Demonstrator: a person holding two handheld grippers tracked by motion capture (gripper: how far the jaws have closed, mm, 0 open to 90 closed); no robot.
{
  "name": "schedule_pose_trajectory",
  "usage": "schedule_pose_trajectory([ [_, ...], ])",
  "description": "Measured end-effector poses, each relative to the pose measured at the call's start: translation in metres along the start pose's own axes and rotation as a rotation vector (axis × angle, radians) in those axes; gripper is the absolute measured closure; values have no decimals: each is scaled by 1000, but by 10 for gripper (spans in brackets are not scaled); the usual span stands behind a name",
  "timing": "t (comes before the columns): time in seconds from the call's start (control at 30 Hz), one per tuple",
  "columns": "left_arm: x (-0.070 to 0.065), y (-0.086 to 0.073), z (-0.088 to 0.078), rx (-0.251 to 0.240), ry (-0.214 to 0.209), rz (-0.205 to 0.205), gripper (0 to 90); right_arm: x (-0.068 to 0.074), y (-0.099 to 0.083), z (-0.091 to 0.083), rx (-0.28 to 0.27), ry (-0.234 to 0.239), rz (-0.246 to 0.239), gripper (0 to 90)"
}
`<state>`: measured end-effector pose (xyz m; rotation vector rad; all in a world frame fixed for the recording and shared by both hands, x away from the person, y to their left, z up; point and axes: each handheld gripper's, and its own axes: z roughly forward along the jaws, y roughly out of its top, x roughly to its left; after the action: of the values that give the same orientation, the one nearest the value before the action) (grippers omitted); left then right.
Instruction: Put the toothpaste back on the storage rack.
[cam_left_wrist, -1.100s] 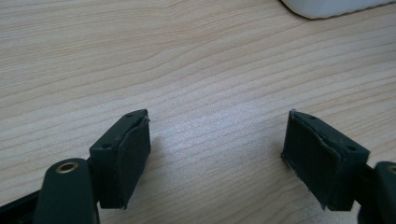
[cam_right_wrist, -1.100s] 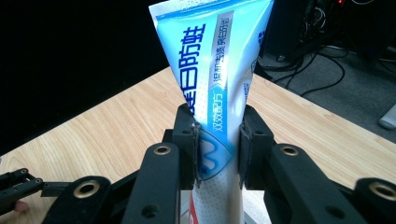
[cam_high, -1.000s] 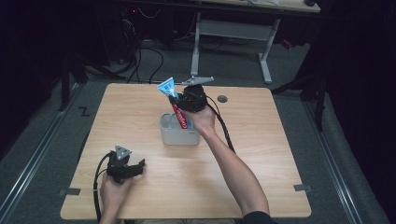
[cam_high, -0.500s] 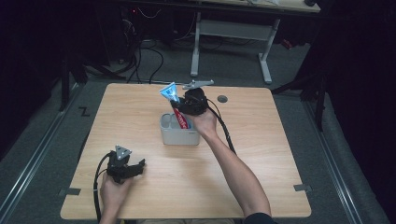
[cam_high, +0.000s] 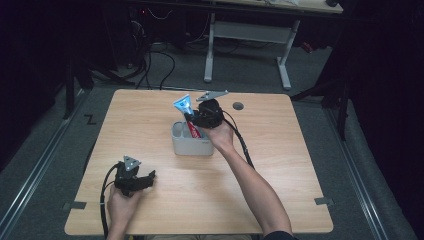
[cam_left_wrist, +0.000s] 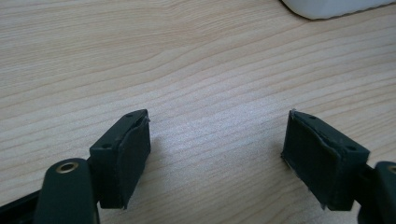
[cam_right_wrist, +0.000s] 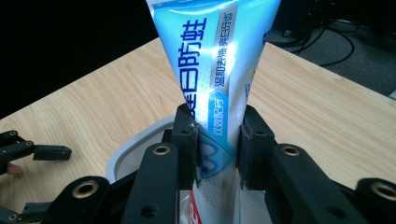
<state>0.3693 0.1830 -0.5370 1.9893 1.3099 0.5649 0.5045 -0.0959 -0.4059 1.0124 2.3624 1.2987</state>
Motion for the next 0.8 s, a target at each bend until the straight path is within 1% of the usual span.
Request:
schedule_pose_trajectory([
  [0.13,0,0,0,0,0,-1,233,-1,-3,0,-2,3,2,720],
  [0.17,0,0,0,0,0,-1,233,-1,-5,0,8,3,2,719],
  [0.5,0,0,0,0,0,-1,233,-1,-14,0,19,2,-5,717],
  [0.6,0,0,0,0,0,-1,233,-1,-16,-1,19,4,5,717],
  [0.7,0,0,0,0,0,-1,233,-2,-16,-2,22,3,-2,716],
  [0.8,0,0,0,0,0,-1,233,-2,-17,-3,19,5,9,714],
])
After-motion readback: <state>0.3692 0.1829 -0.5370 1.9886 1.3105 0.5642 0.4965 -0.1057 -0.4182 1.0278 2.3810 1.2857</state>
